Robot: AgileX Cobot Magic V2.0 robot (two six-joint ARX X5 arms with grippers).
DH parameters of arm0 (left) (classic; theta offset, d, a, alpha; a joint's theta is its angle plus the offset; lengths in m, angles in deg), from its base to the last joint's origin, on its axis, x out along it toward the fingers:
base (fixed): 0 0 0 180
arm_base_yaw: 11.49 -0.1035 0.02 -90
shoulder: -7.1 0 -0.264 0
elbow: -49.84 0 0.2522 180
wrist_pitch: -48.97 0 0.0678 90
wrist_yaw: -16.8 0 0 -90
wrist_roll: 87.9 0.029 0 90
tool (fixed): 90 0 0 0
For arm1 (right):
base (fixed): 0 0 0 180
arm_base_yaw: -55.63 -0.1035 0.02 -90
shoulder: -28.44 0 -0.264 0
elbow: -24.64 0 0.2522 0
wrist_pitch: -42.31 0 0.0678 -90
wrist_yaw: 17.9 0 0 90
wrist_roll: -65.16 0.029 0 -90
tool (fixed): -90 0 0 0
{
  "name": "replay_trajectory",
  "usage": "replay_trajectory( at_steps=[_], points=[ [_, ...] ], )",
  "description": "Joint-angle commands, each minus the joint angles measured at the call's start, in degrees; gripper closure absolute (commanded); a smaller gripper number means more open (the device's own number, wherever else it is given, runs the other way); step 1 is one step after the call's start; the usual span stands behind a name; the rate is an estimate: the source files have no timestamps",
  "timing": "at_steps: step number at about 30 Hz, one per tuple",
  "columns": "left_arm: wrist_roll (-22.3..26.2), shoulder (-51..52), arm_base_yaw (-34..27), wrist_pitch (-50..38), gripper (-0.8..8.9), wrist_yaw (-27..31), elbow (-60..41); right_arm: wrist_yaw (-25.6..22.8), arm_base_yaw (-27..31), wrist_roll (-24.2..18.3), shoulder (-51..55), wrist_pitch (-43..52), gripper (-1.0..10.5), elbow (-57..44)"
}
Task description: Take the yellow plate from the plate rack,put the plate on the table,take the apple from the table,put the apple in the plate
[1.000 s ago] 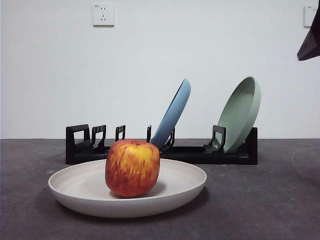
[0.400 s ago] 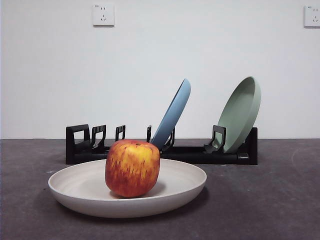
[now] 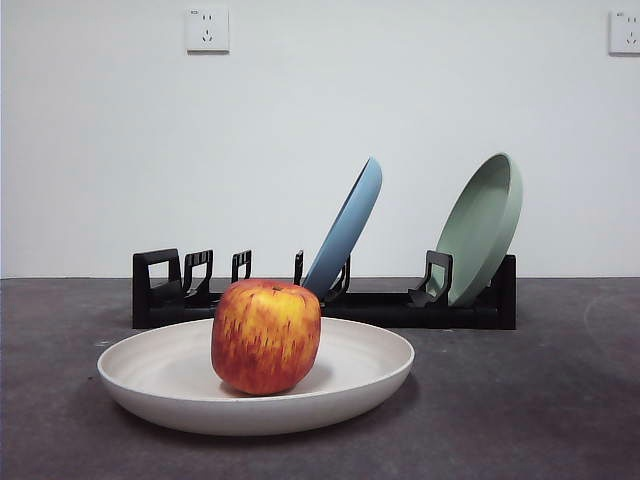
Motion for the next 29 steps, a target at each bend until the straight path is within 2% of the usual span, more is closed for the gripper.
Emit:
replay_trajectory(
  at_steps=[1,11,16,29],
  points=[
    [0.04,0.04,-0.17,-0.31,8.16,0.00,-0.83,0.07,-0.13,0.22,1.42,0.79,9.5,-2.54],
    [0.07,0.04,-0.17,-0.31,8.16,0.02,-0.83,-0.09,-2.89,0.55,4.37,-3.13,9.5,-4.46],
    [0.07,0.07,-0.17,-0.33,8.16,0.02,-0.83,1.57,-3.10,1.73,4.28,-3.15,9.5,-4.46],
    [0.04,0.07,-0.17,-0.33,8.16,0.00,-0.83,1.11,-3.10,1.68,4.17,-3.10,9.5,-4.46]
  ],
)
